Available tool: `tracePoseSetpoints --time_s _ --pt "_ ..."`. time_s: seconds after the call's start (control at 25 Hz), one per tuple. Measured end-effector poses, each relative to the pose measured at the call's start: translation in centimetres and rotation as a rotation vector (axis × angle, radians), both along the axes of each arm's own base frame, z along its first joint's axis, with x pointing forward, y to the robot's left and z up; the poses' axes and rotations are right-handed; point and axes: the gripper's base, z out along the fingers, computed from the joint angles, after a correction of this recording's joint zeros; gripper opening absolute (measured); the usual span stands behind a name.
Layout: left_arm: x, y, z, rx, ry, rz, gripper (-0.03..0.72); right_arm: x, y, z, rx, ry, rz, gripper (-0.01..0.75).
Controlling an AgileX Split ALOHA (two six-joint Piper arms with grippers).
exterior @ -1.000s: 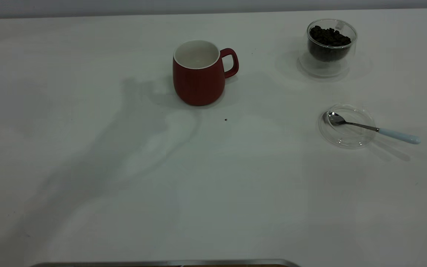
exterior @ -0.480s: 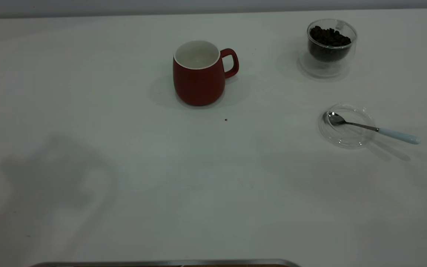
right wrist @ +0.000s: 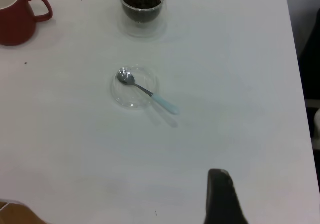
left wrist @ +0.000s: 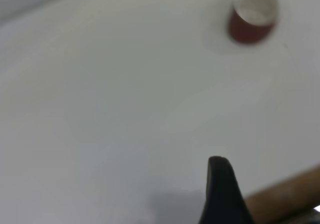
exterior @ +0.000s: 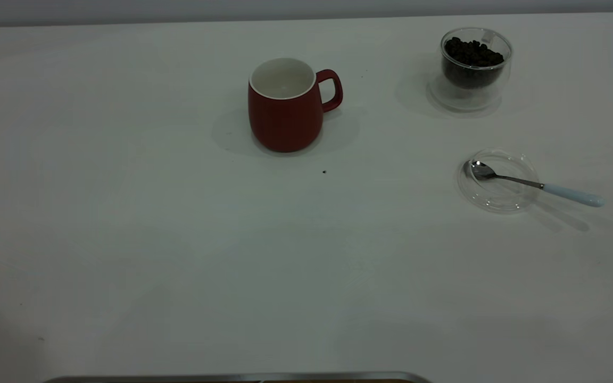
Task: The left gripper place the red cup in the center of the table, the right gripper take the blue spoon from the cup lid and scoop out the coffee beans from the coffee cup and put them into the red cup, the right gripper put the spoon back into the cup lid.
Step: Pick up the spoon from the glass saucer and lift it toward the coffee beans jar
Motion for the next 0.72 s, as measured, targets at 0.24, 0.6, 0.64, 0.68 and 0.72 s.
tracePoseSetpoints --time_s 0.24,0.6,0.64,0.68,0.72 --pt "-5.9 2.3 -5.0 -0.078 0.012 -0.02 0.532 0.0 0.0 0.0 0.0 0.0 0.0 0.492" --pt "-10.0 4.6 -10.5 -0.149 -0.035 0.104 0.532 0.0 0.0 0.0 0.0 0.0 0.0 0.492" --pt "-10.2 4.7 -11.0 -0.149 -0.044 0.145 0.532 0.0 0.0 0.0 0.0 0.0 0.0 0.492" --pt "-10.4 4.8 -11.5 -0.147 -0.05 0.181 0.532 0.0 0.0 0.0 0.0 0.0 0.0 0.492" --pt "-10.6 4.9 -11.9 -0.138 -0.057 0.231 0.532 0.0 0.0 0.0 0.0 0.0 0.0 0.492"
